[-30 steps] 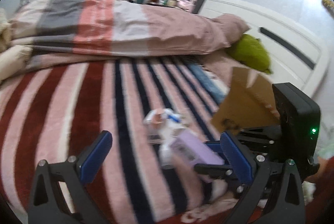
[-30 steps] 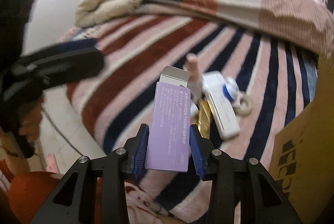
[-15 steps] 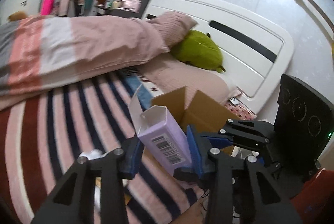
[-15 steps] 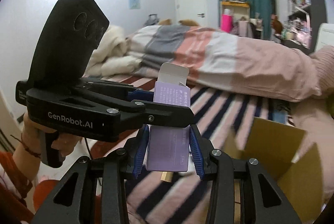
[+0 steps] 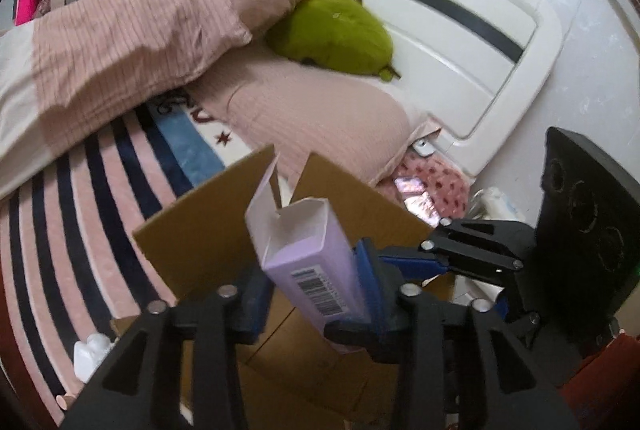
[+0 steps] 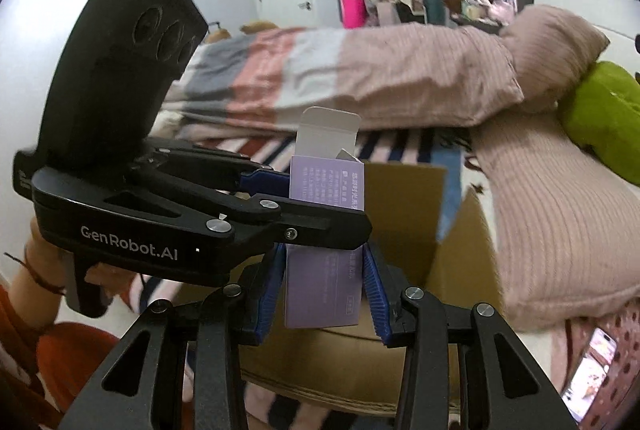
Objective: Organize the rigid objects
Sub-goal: 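Carry the lavender box into the cardboard box and open the right gripper, then grasp the gold lipstick with the right gripper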
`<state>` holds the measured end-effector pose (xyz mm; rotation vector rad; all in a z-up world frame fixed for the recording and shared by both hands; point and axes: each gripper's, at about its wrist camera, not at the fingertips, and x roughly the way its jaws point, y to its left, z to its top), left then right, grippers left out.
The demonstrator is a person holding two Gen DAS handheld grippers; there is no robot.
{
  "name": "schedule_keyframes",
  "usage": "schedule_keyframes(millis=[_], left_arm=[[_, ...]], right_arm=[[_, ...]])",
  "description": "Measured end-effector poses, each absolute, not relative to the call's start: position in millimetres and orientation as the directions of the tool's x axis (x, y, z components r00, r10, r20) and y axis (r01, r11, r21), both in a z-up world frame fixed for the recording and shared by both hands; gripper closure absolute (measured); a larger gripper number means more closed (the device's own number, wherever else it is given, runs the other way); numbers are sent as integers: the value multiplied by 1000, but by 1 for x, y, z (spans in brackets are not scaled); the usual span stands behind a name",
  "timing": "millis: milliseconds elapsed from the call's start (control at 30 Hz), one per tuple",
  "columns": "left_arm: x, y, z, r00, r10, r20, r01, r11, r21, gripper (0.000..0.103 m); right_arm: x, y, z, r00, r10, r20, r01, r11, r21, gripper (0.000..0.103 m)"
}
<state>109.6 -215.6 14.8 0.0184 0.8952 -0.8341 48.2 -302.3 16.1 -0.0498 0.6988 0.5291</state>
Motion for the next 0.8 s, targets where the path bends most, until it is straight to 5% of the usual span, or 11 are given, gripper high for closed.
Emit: schedule_keyframes(millis=[33, 100, 167, 567, 800], left_arm=[[109, -214, 15, 360, -606, -709, 635, 716, -290, 26], [107, -206, 19, 451, -541, -710, 597, 774, -210, 10], [100, -188, 26, 499, -518, -695, 584, 793, -172, 9], [47, -33, 32, 695, -354, -626, 341, 929, -147, 9], [14, 45, -15, 721, -256, -644, 223, 966, -134, 9]], right_arm=[[48, -304, 14, 633, 439, -638, -476, 870, 126, 66], [43, -308, 11, 640, 397, -658, -453, 887, 94, 56], [40, -309, 11, 649, 387, -655, -450, 889, 80, 38], [5, -231, 37, 564, 595, -573, -668, 736, 108, 38], [-1, -139, 1, 384, 622, -682, -768, 625, 138, 39]])
